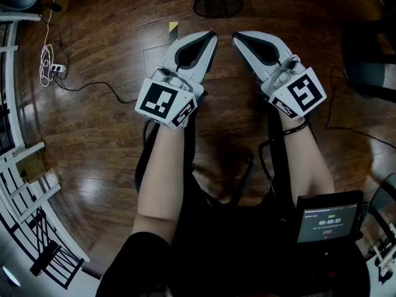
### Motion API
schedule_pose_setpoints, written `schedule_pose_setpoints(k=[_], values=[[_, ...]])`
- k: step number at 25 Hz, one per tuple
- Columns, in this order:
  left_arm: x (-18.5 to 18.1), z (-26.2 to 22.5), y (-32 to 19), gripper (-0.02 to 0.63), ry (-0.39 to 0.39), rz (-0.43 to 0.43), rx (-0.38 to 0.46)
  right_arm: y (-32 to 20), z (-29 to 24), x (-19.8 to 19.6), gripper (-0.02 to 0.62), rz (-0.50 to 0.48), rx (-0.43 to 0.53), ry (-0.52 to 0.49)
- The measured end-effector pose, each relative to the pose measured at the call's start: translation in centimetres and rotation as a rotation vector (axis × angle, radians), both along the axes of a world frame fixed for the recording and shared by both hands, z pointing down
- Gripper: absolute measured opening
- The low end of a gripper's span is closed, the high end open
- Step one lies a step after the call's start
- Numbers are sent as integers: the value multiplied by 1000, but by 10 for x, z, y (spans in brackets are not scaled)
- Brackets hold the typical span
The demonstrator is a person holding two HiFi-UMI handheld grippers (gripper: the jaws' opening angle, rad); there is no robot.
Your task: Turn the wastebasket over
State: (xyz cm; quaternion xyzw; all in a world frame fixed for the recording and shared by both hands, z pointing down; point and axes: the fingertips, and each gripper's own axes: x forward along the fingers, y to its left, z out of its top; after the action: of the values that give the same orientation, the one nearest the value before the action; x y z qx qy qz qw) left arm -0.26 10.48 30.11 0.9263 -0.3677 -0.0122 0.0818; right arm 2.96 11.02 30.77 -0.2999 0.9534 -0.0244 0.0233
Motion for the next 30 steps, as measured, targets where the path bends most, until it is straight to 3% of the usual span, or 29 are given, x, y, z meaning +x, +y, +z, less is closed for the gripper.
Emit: schedule_pose_setpoints(k=[30], values=[[-9,-24,-123,2,17,22,43,-124,-17,-8,11,-15,-15,3]])
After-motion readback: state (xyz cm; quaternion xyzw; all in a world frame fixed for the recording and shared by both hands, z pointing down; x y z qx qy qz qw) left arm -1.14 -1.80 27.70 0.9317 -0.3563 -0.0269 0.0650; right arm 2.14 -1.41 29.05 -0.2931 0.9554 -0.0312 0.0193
